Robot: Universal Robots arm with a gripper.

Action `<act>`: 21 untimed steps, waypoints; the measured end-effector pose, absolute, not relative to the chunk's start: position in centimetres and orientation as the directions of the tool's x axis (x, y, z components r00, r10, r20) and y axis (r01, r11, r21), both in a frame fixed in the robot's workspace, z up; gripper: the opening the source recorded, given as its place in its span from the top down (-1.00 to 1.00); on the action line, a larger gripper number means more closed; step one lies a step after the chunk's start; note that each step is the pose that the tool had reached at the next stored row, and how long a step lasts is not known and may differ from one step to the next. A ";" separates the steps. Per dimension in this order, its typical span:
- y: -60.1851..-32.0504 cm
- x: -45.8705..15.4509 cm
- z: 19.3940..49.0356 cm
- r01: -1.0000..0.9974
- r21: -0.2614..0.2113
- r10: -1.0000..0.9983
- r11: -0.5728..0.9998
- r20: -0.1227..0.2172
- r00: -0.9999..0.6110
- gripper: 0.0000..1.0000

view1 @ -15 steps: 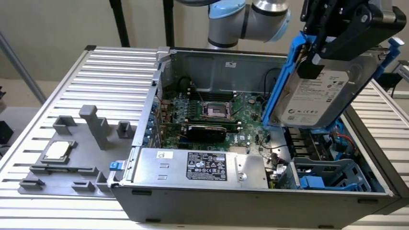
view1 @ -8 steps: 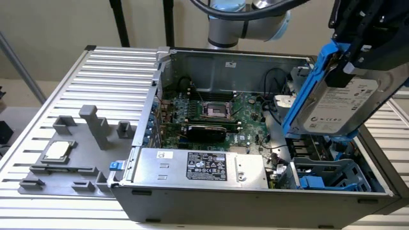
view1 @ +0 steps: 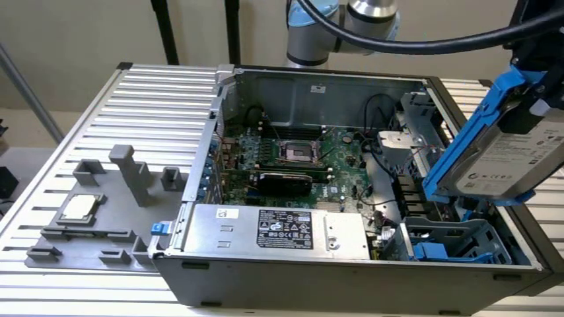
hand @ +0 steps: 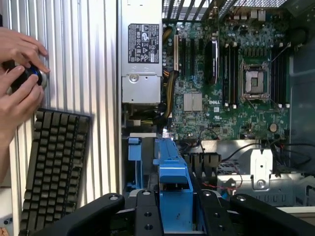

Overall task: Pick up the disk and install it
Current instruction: 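Pick up the disk, then insert the disk into the insertion slot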

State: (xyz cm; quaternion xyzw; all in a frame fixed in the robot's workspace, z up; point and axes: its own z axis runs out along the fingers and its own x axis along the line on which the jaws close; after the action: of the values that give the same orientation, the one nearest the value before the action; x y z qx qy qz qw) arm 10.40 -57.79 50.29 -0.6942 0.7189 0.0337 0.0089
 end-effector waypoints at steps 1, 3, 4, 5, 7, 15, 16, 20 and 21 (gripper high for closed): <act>-57.9 10.7 50.3 -0.999 0.036 -0.998 0.034 -0.060 -0.036 0.35; -58.0 10.8 50.3 -0.999 0.036 -0.998 0.034 -0.060 -0.036 0.35; -58.0 10.8 50.3 -0.999 0.036 -0.998 0.034 -0.059 -0.036 0.35; -58.0 10.8 50.3 -0.999 0.036 -0.998 0.034 -0.060 -0.036 0.35; -58.0 10.8 50.3 -0.999 0.036 -0.998 0.034 -0.060 -0.036 0.35; -58.0 10.9 50.3 -0.999 0.036 -0.998 0.034 -0.060 -0.036 0.35; -58.0 10.9 50.3 -0.999 0.036 -0.998 0.034 -0.060 -0.036 0.35; -58.1 10.8 49.9 -0.999 0.034 -0.998 0.034 -0.060 -0.036 0.35; -58.1 10.8 49.7 -0.999 0.034 -0.998 0.034 -0.060 -0.036 0.35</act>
State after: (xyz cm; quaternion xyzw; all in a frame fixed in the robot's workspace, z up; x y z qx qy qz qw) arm 10.84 -58.07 49.74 -0.6943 0.7189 0.0330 0.0095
